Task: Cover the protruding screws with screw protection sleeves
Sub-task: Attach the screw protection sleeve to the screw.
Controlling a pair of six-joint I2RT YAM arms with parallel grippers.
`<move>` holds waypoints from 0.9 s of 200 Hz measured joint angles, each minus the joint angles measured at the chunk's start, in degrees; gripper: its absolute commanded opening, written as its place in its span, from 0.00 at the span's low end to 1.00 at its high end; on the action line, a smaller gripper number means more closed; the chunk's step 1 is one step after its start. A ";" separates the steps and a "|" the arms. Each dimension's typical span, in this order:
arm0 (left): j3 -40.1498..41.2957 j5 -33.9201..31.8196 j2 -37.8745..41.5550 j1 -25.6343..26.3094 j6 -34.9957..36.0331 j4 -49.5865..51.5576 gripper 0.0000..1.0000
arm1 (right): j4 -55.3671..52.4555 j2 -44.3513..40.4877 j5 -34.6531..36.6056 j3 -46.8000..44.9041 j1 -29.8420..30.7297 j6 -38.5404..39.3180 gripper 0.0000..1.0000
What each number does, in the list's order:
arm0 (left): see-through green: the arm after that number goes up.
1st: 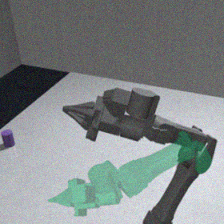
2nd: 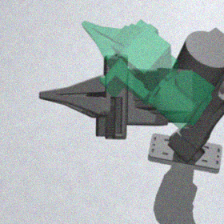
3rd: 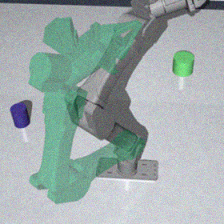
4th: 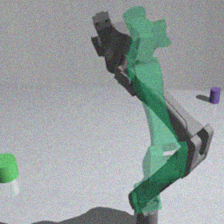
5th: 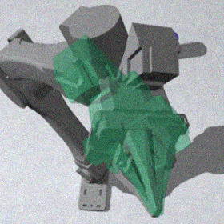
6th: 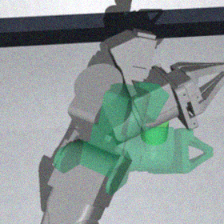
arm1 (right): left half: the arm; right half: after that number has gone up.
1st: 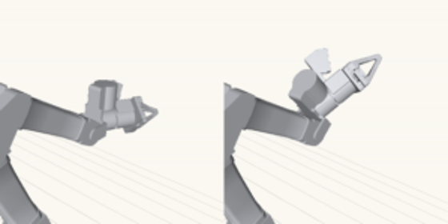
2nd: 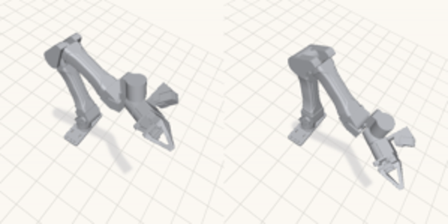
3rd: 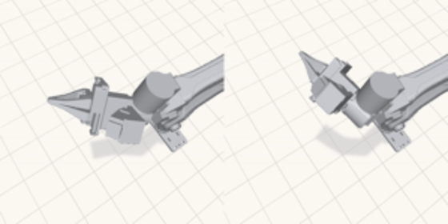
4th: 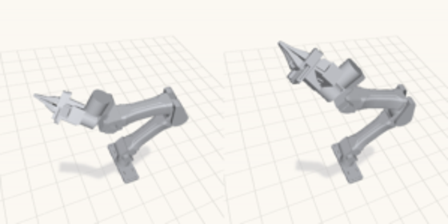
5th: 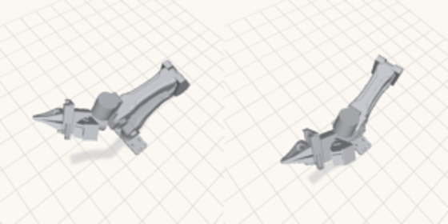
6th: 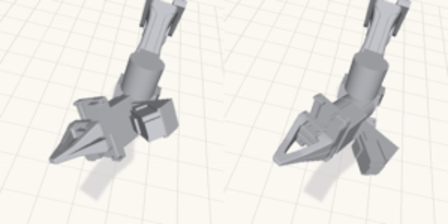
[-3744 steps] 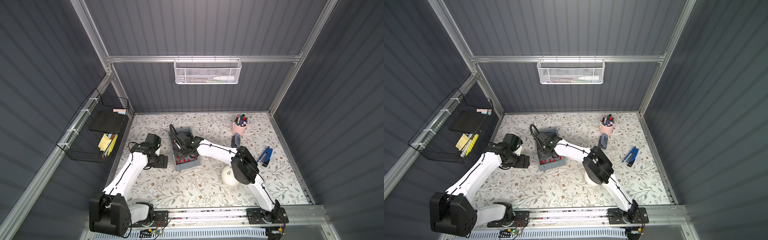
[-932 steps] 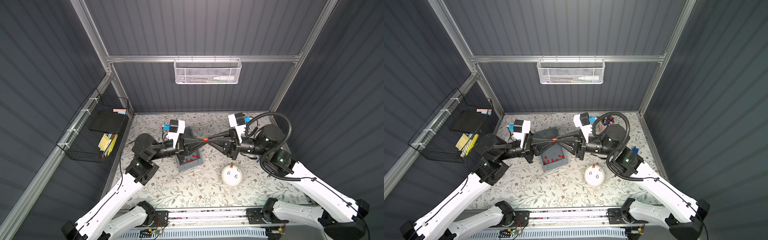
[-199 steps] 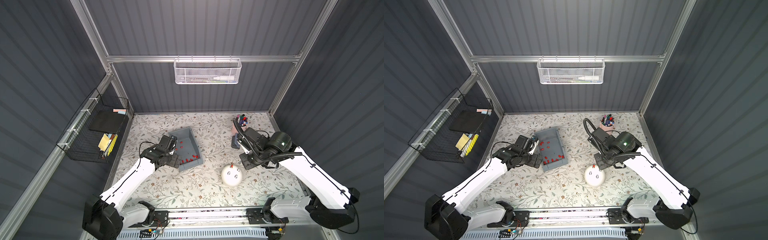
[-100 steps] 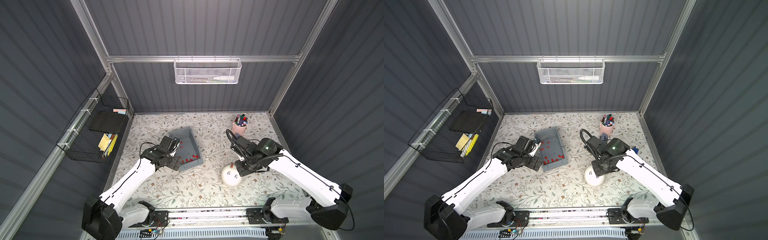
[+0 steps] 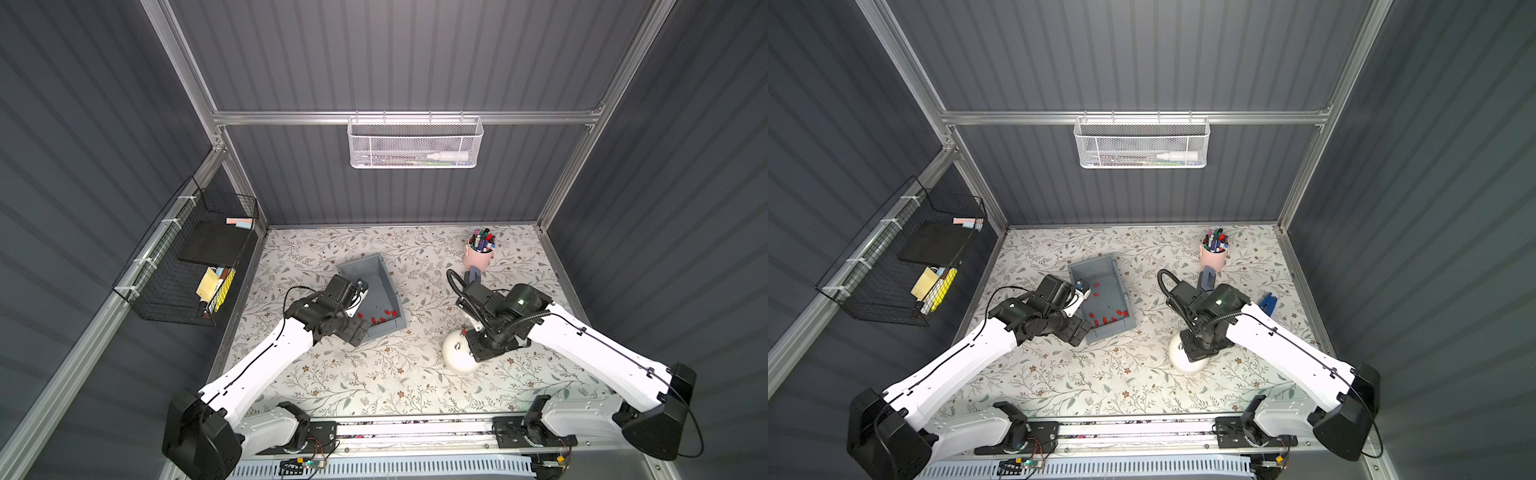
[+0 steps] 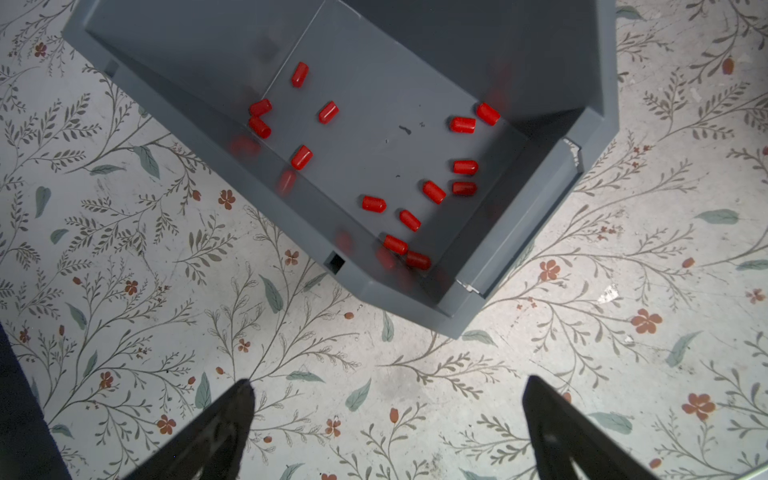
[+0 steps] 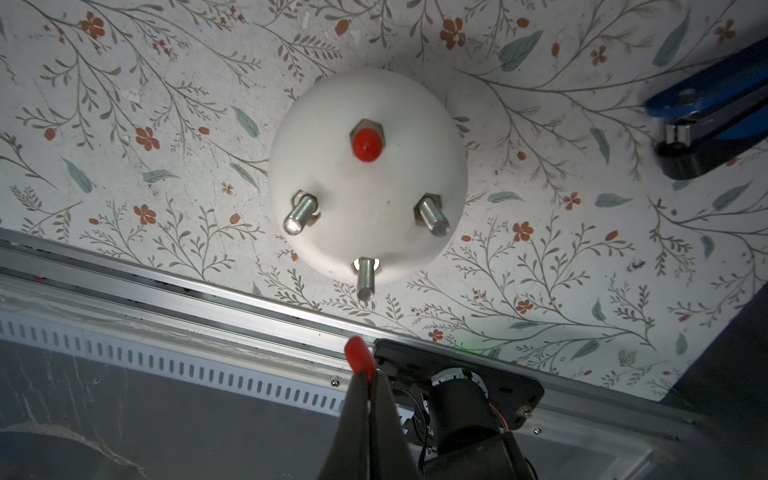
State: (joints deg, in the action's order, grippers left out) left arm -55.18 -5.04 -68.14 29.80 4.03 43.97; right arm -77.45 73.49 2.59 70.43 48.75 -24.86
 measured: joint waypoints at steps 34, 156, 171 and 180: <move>0.00 0.04 0.28 0.02 0.55 -0.02 1.00 | 0.11 1.77 2.10 0.00 0.00 -0.70 0.00; 0.00 0.02 0.28 0.52 0.94 -0.20 0.99 | 1.03 4.96 3.58 0.55 -0.02 -0.57 0.00; 0.00 0.02 0.28 0.52 1.01 -0.20 1.00 | 1.16 4.96 3.72 0.98 -0.02 -0.46 0.00; 0.00 0.02 0.28 0.52 1.14 -0.20 0.99 | 1.20 4.96 3.78 1.09 -0.02 -0.44 0.00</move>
State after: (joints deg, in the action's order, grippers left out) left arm -55.18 -5.02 -67.85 30.33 5.17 43.77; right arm -76.25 78.46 6.37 71.53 48.73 -25.30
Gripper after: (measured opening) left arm 0.994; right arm 0.045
